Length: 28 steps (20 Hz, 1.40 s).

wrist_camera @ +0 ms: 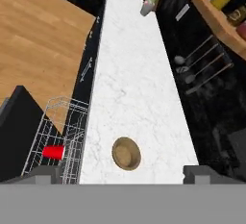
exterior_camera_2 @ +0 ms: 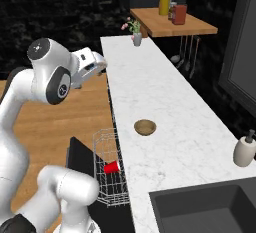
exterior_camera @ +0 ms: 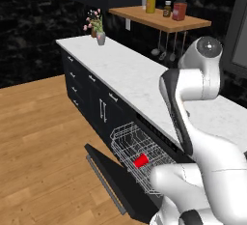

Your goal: Pick up the cup and bowl from the counter, place them in the dishwasher, and close the dishwasher door.

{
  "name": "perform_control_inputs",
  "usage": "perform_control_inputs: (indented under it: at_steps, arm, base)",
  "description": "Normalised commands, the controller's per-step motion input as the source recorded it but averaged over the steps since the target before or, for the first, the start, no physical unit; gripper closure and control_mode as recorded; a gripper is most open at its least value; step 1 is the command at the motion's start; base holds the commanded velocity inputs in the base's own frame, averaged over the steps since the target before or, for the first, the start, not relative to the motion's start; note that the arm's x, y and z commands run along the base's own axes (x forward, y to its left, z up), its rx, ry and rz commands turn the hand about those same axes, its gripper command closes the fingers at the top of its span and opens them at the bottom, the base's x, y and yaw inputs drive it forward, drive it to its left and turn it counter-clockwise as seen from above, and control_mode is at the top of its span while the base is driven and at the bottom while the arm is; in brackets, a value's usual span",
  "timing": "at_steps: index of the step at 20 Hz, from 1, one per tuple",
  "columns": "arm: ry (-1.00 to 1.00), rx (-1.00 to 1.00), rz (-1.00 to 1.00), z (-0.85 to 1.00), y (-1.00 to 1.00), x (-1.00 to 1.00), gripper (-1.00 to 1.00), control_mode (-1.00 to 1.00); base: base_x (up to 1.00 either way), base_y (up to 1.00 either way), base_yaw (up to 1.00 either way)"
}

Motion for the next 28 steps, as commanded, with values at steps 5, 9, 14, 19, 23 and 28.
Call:
perform_control_inputs:
  at_steps: [5,9,14,19,23,28]
  arm:
    - [0.26,0.07,0.16,-1.00,-0.15,0.60,-1.00,-1.00]
    - [0.10,0.04,0.05,-1.00,-0.26,0.44,-1.00,-1.00]
    - [0.06,-0.13,-0.11,-0.90,-0.15,0.35,-1.00,-1.00]
    - [0.05,0.00,-0.15,-0.89,-0.53,0.27,-1.00,-1.00]
    - [0.11,0.03,-0.07,-0.49,-0.34,0.31,-1.00,-1.00]
    - [0.10,0.03,-0.01,-0.36,-0.21,0.32,-1.00,-1.00]
  base:
    - [0.00,0.00,0.00]
    - [0.00,0.00,0.00]
    - [0.00,0.00,0.00]
    - [0.00,0.00,0.00]
    - [0.00,0.00,0.00]
    - [0.00,0.00,0.00]
